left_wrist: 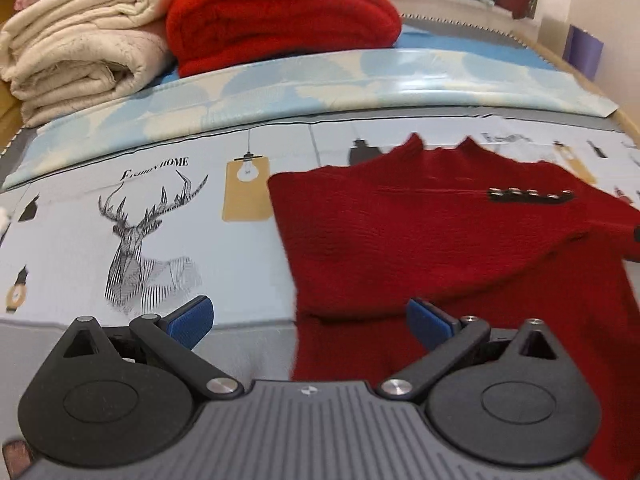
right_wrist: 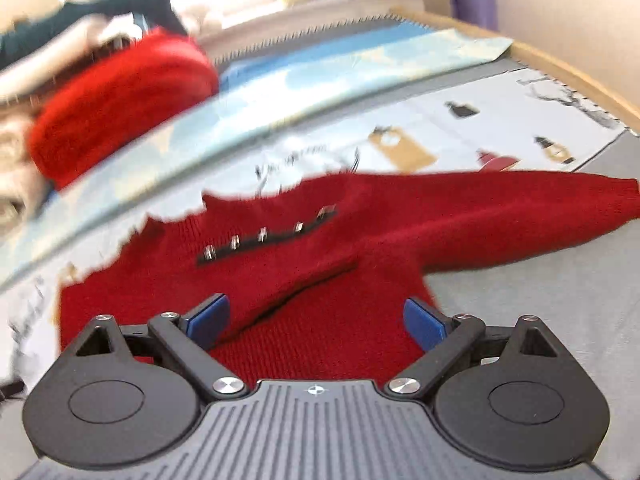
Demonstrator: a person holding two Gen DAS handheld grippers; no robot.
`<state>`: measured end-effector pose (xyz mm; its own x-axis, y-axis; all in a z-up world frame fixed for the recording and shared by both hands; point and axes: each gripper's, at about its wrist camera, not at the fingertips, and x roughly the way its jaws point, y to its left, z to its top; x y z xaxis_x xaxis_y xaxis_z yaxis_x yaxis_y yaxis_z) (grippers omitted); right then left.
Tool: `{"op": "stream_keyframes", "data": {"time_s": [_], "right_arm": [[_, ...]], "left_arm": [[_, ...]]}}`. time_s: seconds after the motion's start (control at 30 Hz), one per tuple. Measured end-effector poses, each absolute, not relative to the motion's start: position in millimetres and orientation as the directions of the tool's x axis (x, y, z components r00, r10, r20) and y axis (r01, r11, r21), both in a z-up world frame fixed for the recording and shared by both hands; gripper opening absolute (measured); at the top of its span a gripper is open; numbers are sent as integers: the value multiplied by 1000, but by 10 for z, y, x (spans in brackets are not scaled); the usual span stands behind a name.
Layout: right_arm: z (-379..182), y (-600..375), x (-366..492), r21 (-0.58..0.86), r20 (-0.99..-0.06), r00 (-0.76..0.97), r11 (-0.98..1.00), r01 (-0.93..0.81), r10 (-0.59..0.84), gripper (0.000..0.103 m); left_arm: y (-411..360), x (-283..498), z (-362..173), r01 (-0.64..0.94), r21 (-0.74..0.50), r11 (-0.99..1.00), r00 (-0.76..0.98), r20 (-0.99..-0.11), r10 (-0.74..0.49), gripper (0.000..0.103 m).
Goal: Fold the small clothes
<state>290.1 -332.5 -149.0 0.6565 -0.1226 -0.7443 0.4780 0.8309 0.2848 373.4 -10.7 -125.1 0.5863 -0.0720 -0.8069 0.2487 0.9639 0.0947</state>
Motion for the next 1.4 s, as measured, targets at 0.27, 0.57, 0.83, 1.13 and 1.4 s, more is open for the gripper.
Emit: {"op": "stream_keyframes", "data": {"time_s": [0.27, 0.57, 0.83, 1.13, 1.4], "right_arm": [[-1094, -3774, 2174, 390, -647, 754, 802, 452, -110, 95], [-1575, -4724, 1547, 557, -643, 748, 570, 604, -165, 95], [-2345, -5793, 1501, 646, -688, 681, 214, 733, -253, 92], [-2869, -6424, 1872, 646, -708, 653, 127, 753, -269, 94], [-2878, -6596, 2160, 602, -710, 634, 203, 772, -306, 95]], "left_arm": [[-239, 3056, -902, 137, 7, 991, 570, -818, -73, 103], [-569, 2789, -927, 111, 82, 990, 532, -847, 10, 103], [-866, 2851, -1075, 78, 75, 994, 469, -882, 30, 103], [-1076, 3003, -1238, 87, 163, 983, 460, -882, 105, 103], [-878, 3235, -1371, 28, 178, 984, 443, -884, 148, 103]]}}
